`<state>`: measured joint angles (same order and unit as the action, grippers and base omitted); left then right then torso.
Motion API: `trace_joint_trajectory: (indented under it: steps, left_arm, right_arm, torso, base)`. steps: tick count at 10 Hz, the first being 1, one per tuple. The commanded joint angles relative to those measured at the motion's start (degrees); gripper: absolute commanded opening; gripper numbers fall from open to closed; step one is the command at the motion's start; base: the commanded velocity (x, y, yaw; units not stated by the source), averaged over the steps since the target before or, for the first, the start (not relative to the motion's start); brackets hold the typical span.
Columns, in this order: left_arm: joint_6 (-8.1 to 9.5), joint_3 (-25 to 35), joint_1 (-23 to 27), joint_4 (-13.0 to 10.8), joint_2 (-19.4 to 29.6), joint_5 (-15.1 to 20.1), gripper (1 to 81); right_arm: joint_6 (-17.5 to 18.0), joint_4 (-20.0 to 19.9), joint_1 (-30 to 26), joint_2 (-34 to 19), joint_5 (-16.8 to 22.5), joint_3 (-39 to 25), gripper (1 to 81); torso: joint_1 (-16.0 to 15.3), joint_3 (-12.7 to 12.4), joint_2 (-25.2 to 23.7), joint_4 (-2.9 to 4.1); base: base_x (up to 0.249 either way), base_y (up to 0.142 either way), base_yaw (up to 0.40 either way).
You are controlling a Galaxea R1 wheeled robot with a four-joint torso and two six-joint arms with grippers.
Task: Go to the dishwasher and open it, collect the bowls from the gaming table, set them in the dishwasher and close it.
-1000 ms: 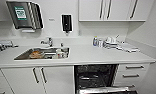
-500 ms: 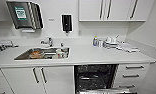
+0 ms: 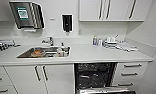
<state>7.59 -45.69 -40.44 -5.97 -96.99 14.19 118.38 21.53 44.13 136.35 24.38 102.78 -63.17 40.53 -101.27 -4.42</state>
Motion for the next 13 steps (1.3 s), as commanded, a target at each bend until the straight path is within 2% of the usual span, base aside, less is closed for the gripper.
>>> trace_joint_trajectory:
  steps: [1,3,7,8,9,10,12,13]
  left_arm:
    - [-0.12,1.39,4.88,-0.09,2.05,0.93,81.1]
    - [-0.12,1.30,4.88,-0.09,2.05,0.93,81.1]
    - [-0.12,1.30,4.44,-0.09,1.88,0.93,81.1]
    - [-0.12,1.04,4.01,0.00,1.88,0.93,81.1]
    - [-0.12,0.16,3.30,0.08,1.88,0.84,81.1]
    - [-0.12,-1.14,2.51,0.26,1.71,0.84,81.1]
    - [-0.21,-4.23,-1.17,-0.09,0.30,0.66,81.1]
    - [-0.22,-8.06,-4.23,-0.09,-1.53,0.40,81.1]
  right_arm:
    - [0.27,-1.23,-4.70,-2.55,6.82,-0.75,81.1]
    - [0.18,-1.31,-3.47,-2.55,4.45,-0.31,81.1]
    - [0.01,-1.05,-2.86,-2.02,4.36,0.04,81.1]
    - [-1.11,-0.96,-2.86,-2.28,4.27,-0.48,81.1]
    - [-4.39,-1.05,-2.94,-2.64,4.27,-1.45,81.1]
    - [-10.81,-1.05,-2.86,-3.50,3.75,-2.67,81.1]
    - [-26.97,-1.14,-2.68,-4.66,4.36,-4.44,81.1]
    - [-44.15,-1.92,-1.38,-4.92,5.32,-5.66,81.1]
  torso:
    - [0.00,0.00,0.00,0.00]
    - [0.00,0.00,-0.02,0.00]
    - [0.06,-0.05,-0.07,0.00]
    - [0.05,0.00,-0.02,0.00]
    - [0.06,0.00,-0.05,-0.02]
    - [0.06,0.00,-0.05,-0.02]
    - [0.05,0.00,-0.05,-0.02]
    - [0.05,0.00,-0.05,-0.02]
  base:
    - [-0.071,0.000,0.000]
    - [-0.071,0.000,0.000]
    - [-0.072,0.000,0.000]
    - [0.000,0.000,0.000]
    - [0.000,0.000,0.000]
    - [0.000,0.000,0.000]
    - [0.000,0.000,0.000]
    - [0.000,0.000,0.000]
